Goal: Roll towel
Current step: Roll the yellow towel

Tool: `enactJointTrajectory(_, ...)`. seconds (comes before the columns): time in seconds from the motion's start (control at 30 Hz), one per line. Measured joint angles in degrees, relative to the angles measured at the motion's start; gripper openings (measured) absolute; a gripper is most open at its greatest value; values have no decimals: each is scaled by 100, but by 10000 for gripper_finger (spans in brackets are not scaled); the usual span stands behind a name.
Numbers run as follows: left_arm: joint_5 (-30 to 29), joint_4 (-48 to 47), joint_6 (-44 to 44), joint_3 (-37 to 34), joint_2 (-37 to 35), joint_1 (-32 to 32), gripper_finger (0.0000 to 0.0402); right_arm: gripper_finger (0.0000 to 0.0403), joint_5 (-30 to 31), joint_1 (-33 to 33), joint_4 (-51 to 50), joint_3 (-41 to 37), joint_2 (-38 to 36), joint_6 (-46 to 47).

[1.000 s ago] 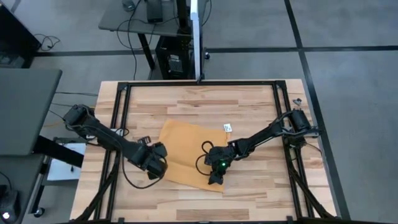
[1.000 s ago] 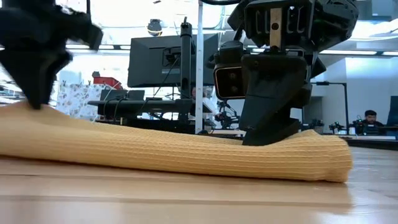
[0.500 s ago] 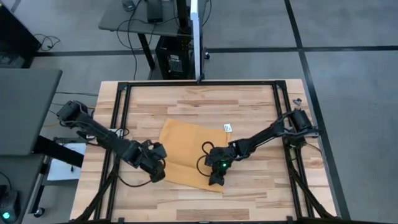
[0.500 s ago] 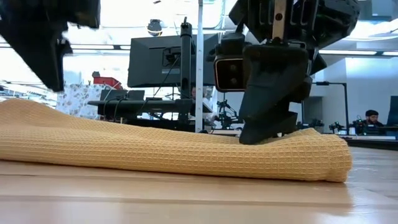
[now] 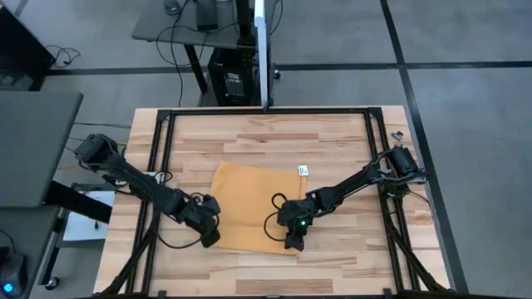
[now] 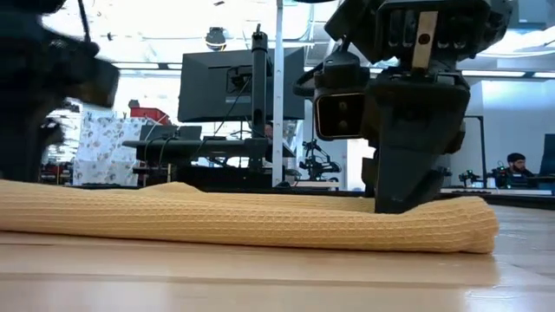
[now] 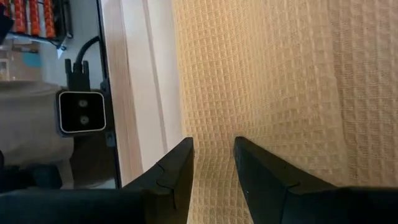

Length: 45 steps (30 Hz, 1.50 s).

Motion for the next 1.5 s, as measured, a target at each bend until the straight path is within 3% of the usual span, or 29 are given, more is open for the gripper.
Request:
enactJointTrajectory(0.2,-612,-1094,893,909,-107,135,107,111,29,-109,-585,9,-744,-275)
enactJointTrajectory(0.4,-770,-1264,1472,918,-25,389,107,111,1279,-215,-1056,9,-873,-365)
enactJointTrajectory(0.73,-797,160,1952,324,499,1199,107,111,2128,-6,-1155,0,-515,1763)
enactJointTrajectory(1.1,-841,624,1928,64,1239,1661,107,111,2217,312,-1211,2,-517,2659)
enactJointTrajectory(1.5,-833,608,1858,62,1274,1701,107,111,2266,637,-1217,4,-526,3073)
